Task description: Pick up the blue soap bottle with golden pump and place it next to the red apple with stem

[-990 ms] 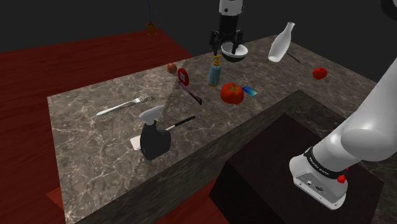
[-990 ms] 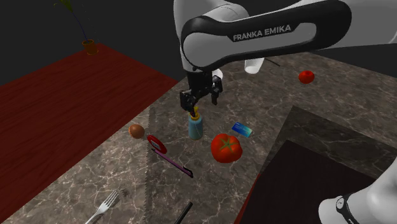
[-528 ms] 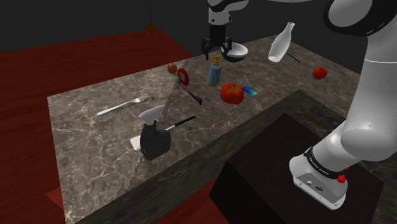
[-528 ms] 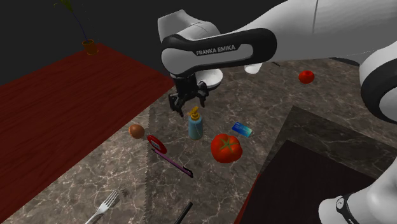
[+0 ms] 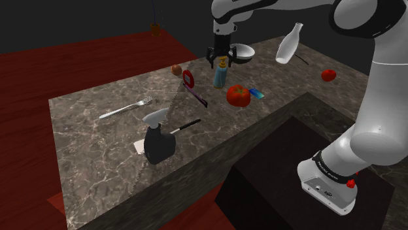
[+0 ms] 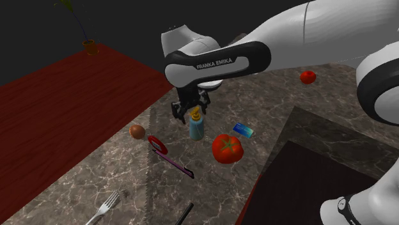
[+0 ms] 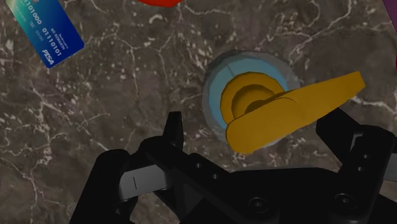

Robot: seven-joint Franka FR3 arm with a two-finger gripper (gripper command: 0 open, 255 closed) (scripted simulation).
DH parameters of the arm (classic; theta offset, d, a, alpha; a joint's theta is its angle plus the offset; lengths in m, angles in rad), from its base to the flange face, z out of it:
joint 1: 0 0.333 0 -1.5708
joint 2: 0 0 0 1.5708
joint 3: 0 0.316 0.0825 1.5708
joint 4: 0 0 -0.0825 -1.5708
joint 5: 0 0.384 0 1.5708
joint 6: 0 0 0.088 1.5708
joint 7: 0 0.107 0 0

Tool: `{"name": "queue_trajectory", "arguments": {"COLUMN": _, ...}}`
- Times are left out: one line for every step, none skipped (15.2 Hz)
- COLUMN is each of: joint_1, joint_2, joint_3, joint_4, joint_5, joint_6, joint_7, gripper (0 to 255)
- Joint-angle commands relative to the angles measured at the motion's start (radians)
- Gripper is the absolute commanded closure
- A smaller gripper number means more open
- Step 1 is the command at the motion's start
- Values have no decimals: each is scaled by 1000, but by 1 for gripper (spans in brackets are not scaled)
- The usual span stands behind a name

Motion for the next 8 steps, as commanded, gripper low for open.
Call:
{"name": "queue_trajectory", "arguments": {"joint_1": 0, "joint_2": -1, "joint_3": 0, "joint_4": -7, "joint_5": 0, "joint_6": 6, "joint_7": -1, "gripper": 0}}
{"name": "queue_trajectory", "arguments": {"joint_1": 0, "joint_2": -1, "joint_3": 0, "joint_4": -7, "joint_5": 0, "joint_6": 6, "joint_7": -1, "gripper": 0}}
{"name": "queue_trajectory", "arguments": {"joint_1": 0, "joint_2": -1, "joint_3": 0, "joint_4": -7, "joint_5": 0, "joint_6": 6, "joint_7": -1, "gripper": 0}}
{"name": "queue_trajectory", "arguments": {"joint_1": 0, "joint_2": -1, "joint_3": 0, "joint_4": -7, "joint_5": 0, "joint_6": 6, "joint_7": -1, "gripper": 0}}
{"name": "queue_trajectory", "arguments": {"joint_1": 0, "joint_2": -1, "joint_3": 0, "joint_4": -7, "joint_5": 0, "joint_6": 6, "joint_7": -1, "gripper": 0}}
{"name": "queue_trajectory", "arguments": {"joint_1": 0, "joint_2": -1, "joint_3": 0, "joint_4": -7, "joint_5": 0, "joint_6": 6, "joint_7": -1, "gripper": 0}}
{"name": "queue_trajectory", "arguments": {"joint_1": 0, "joint_2": -1, "joint_3": 0, "joint_4": -7, "joint_5": 0, "joint_6": 6, "joint_7": -1, "gripper": 0}}
{"name": "queue_trajectory", "arguments": {"joint_1": 0, "joint_2": -1, "joint_3": 0, "joint_4": -7, "joint_5": 0, "joint_6": 6, "joint_7": -1, "gripper": 255}}
